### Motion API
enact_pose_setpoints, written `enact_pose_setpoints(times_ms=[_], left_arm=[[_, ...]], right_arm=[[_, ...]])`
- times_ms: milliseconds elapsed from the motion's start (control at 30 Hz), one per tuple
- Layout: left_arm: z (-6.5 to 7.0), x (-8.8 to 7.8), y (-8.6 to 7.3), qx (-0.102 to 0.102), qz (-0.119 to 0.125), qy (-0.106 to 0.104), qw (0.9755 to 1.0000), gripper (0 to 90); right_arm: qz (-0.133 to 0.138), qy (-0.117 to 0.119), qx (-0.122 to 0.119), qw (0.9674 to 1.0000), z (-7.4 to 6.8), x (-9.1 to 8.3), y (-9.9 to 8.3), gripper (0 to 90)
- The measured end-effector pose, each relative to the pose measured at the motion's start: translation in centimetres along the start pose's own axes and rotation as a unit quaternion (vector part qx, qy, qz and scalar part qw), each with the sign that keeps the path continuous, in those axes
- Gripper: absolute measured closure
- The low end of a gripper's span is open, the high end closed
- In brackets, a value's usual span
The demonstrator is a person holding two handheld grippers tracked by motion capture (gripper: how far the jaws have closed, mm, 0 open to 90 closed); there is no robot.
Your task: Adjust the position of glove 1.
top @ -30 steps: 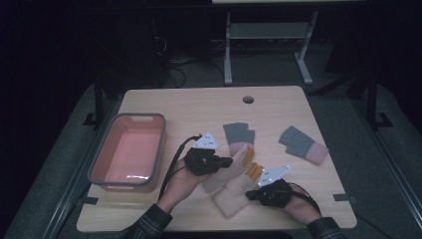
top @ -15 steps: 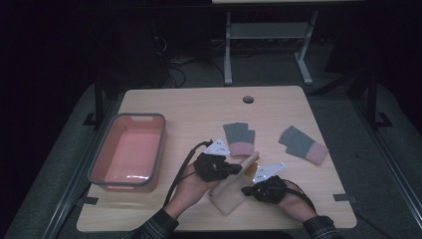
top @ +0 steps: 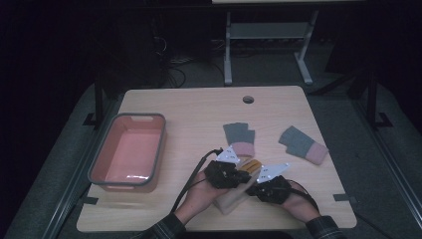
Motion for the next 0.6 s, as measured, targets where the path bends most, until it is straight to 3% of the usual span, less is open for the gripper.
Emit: enact_pose_setpoints(times_ms=[200,300,433,600], left_arm=[[-0.8,-1.3,-0.1,-0.009,0.012,0.02,0.9997,66.8],[-1.4,-1.9,-0.4,-0.014,0.016,0.03,0.9993,57.1],[-2.1,-2.2,-0.9,-0.02,0.01,0.032,0.9992,42.4],[-2.4,-2.0,-2.1,-0.019,-0.006,0.029,0.9994,27.6]], right_arm=[[0.005,-0.028,0.025,0.9993,1.3,-1.9,-1.4,80.8],[0.012,-0.05,0.043,0.9978,2.5,-3.1,-2.5,72.3],[0.02,-0.067,0.077,0.9946,4.1,-4.1,-3.6,55.4],[0.017,-0.091,0.113,0.9892,5.6,-3.9,-4.6,29.9]])
Point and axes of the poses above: each handheld gripper's, and its own axes: x roughly forward along the jaws, y roughly out of its top, z roughly to its right, the point moved 4 cm from there along x, roughly forward along the jaws, and after that the axes turned 10 degrees about -z, right-handed, at the moved point
